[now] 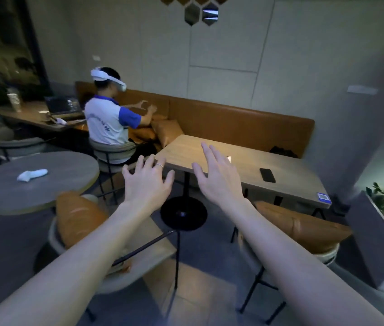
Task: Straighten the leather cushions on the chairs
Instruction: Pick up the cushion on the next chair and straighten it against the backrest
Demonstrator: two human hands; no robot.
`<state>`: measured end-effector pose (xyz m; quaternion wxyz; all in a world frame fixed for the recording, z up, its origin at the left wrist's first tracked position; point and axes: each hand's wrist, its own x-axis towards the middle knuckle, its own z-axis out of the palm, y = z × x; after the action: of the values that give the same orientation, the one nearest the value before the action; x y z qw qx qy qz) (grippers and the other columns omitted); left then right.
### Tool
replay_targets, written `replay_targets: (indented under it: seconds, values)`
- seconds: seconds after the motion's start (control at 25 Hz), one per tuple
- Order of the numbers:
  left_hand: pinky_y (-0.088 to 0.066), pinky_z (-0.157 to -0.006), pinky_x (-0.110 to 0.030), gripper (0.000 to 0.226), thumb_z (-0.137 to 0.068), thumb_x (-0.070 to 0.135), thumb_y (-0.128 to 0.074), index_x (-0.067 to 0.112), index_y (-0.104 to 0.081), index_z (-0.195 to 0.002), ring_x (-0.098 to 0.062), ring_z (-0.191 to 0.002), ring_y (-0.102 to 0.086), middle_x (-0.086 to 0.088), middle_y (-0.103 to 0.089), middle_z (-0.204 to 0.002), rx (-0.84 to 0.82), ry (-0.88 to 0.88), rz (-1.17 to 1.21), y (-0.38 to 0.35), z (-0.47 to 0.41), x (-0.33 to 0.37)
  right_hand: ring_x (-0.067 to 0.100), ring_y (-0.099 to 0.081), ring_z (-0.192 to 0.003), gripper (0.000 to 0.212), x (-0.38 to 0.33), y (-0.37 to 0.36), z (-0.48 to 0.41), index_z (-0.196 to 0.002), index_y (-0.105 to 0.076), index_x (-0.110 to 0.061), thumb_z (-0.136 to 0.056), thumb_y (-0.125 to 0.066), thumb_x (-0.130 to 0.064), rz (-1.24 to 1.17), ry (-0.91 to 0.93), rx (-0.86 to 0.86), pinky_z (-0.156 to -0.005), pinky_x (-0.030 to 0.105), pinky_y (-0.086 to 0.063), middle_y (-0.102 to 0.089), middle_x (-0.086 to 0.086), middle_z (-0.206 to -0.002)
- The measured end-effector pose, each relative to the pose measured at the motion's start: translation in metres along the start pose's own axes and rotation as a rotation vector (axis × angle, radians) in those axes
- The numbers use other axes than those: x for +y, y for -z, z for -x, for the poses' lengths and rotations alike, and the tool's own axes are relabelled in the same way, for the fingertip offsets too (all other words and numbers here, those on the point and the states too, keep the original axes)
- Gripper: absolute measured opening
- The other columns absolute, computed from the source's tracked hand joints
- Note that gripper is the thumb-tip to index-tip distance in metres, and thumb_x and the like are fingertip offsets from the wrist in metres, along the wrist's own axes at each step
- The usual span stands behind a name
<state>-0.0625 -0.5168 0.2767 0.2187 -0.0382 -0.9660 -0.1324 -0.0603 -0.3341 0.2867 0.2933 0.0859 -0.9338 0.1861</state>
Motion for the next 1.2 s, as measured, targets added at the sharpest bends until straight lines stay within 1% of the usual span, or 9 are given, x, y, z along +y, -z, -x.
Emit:
replay_targets:
  seconds: [0.12, 0.28, 0.56, 0.72, 0.84, 0.92, 1.0, 1.08, 1.2]
  values:
    - [-0.015, -0.116, -0.063, 0.061, -0.101, 0.055, -0.033, 0.028, -0.034, -0.156, -0.031, -0.153, -0.016, -0.006, -0.029, -0.166, -0.04, 0.103, 0.003, -0.001, -0.005, -0.05, 0.032, -0.031, -0.151, 0.067, -0.032, -0.036, -0.011, -0.161, -0.018, -0.031, -0.102, -0.034, -0.058, -0.046, -0.02, -0.075, -0.117, 0.054, -0.029, -0.026, 0.005, -0.169]
    - [-0.018, -0.114, -0.065, 0.061, -0.101, 0.055, -0.035, 0.027, -0.034, -0.155, -0.032, -0.151, -0.019, -0.008, -0.03, -0.165, -0.102, 0.273, 0.03, -0.022, -0.015, -0.118, 0.032, -0.019, -0.155, 0.068, -0.064, -0.106, -0.017, -0.161, -0.009, -0.034, -0.102, -0.029, -0.061, -0.143, -0.096, -0.236, -0.119, 0.059, -0.024, -0.014, 0.005, -0.172]
    - [-0.033, -0.107, -0.063, 0.064, -0.097, 0.051, -0.048, 0.019, -0.04, -0.152, -0.038, -0.137, -0.039, -0.012, -0.047, -0.151, -0.16, 0.551, 0.157, -0.091, -0.046, -0.229, 0.038, -0.019, -0.154, 0.079, -0.09, -0.269, -0.019, -0.162, -0.001, -0.034, -0.099, -0.038, -0.064, -0.421, -0.498, -0.564, -0.118, 0.062, -0.027, -0.003, 0.009, -0.173]
    - [-0.04, -0.106, -0.058, 0.074, -0.093, 0.056, -0.056, 0.018, -0.036, -0.152, -0.041, -0.135, -0.044, -0.015, -0.049, -0.148, -0.208, 0.707, 0.213, -0.139, -0.049, -0.288, 0.041, -0.025, -0.151, 0.086, -0.102, -0.352, -0.008, -0.163, 0.0, -0.031, -0.098, -0.049, -0.058, -0.545, -0.787, -0.683, -0.119, 0.055, -0.029, -0.005, 0.013, -0.171]
    - [-0.046, -0.103, -0.052, 0.082, -0.088, 0.058, -0.062, 0.016, -0.035, -0.153, -0.041, -0.132, -0.047, -0.018, -0.049, -0.146, -0.258, 0.827, 0.279, -0.175, -0.051, -0.335, 0.042, -0.036, -0.145, 0.095, -0.116, -0.407, 0.009, -0.163, -0.002, -0.025, -0.094, -0.062, -0.053, -0.615, -1.076, -0.743, -0.115, 0.049, -0.031, -0.018, 0.018, -0.168]
    - [-0.045, -0.104, -0.049, 0.085, -0.084, 0.058, -0.068, 0.016, -0.036, -0.151, -0.04, -0.131, -0.049, -0.018, -0.048, -0.148, -0.296, 0.911, 0.342, -0.198, -0.05, -0.366, 0.041, -0.038, -0.144, 0.102, -0.124, -0.44, 0.022, -0.163, -0.004, -0.021, -0.09, -0.07, -0.047, -0.658, -1.269, -0.741, -0.117, 0.049, -0.032, -0.023, 0.019, -0.167]
    - [-0.044, -0.107, -0.048, 0.092, -0.079, 0.059, -0.073, 0.017, -0.035, -0.152, -0.04, -0.131, -0.049, -0.018, -0.047, -0.149, -0.311, 1.008, 0.434, -0.216, -0.051, -0.396, 0.043, -0.035, -0.145, 0.11, -0.129, -0.469, 0.034, -0.162, 0.005, -0.02, -0.089, -0.073, -0.044, -0.661, -1.438, -0.745, -0.118, 0.053, -0.03, -0.019, 0.021, -0.168]
    - [-0.041, -0.11, -0.047, 0.106, -0.074, 0.062, -0.076, 0.019, -0.024, -0.157, -0.039, -0.135, -0.045, -0.017, -0.039, -0.155, -0.317, 1.125, 0.53, -0.231, -0.053, -0.423, 0.046, -0.028, -0.148, 0.111, -0.13, -0.495, 0.043, -0.16, 0.015, -0.021, -0.091, -0.069, -0.045, -0.651, -1.577, -0.782, -0.118, 0.061, -0.025, -0.014, 0.022, -0.168]
    - [-0.034, -0.114, -0.05, 0.13, -0.067, 0.068, -0.08, 0.02, -0.004, -0.161, -0.036, -0.144, -0.035, -0.013, -0.027, -0.164, -0.374, 1.25, 0.629, -0.25, -0.05, -0.461, 0.044, -0.031, -0.146, 0.1, -0.134, -0.524, 0.059, -0.163, -0.003, -0.02, -0.09, -0.067, -0.041, -0.661, -1.671, -0.855, -0.117, 0.062, -0.028, -0.026, 0.022, -0.164]
